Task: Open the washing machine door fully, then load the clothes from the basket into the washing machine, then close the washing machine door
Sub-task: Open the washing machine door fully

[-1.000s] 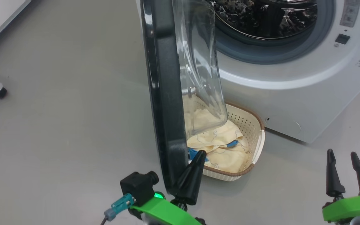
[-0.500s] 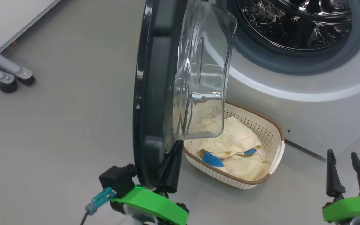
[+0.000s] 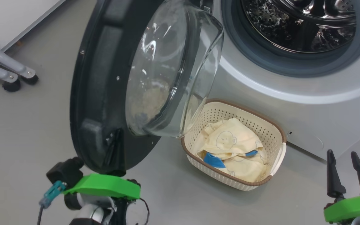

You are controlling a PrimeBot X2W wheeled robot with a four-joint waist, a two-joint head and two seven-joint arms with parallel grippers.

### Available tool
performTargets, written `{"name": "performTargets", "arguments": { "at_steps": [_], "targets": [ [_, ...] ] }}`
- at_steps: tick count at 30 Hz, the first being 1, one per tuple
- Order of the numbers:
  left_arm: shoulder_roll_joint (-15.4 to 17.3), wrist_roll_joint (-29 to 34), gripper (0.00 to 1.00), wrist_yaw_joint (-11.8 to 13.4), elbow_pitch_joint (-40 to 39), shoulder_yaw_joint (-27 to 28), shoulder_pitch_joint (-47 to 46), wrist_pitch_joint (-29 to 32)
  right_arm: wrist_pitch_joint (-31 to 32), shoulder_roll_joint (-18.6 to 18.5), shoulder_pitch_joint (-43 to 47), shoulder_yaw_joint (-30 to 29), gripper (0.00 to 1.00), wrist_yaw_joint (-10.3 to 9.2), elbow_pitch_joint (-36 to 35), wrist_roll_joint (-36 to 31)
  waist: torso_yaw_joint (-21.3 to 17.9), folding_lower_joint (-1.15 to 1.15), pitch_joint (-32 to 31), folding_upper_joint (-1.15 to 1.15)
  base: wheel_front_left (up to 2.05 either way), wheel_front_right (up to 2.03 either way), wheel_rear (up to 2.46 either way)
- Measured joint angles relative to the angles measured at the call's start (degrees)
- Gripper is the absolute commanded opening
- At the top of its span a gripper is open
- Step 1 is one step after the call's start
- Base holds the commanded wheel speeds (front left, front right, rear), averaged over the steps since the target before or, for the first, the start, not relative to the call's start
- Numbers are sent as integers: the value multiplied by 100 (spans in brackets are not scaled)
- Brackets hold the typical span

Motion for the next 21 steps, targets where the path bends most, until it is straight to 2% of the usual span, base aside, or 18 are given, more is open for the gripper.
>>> {"name": "performTargets", "arguments": {
  "at_steps": [5, 16, 21],
  "targets": [
    [-42, 37, 0, -1, 397, 556, -99, -30, 0, -30, 20, 44, 100, -1, 14, 0, -98, 0, -13, 0, 0, 0, 0],
    [-261, 870, 0, -59, 1210, 2230, -504, -32, 0, -85, 124, 148, 100, 0, 86, 2, -434, 0, -79, 0, 0, 0, 0],
    [-333, 1198, 0, -410, 1655, 2855, -699, -48, 0, -133, 127, 183, 100, 0, 99, 8, -620, 0, -133, 0, 0, 0, 0]
  ]
}}
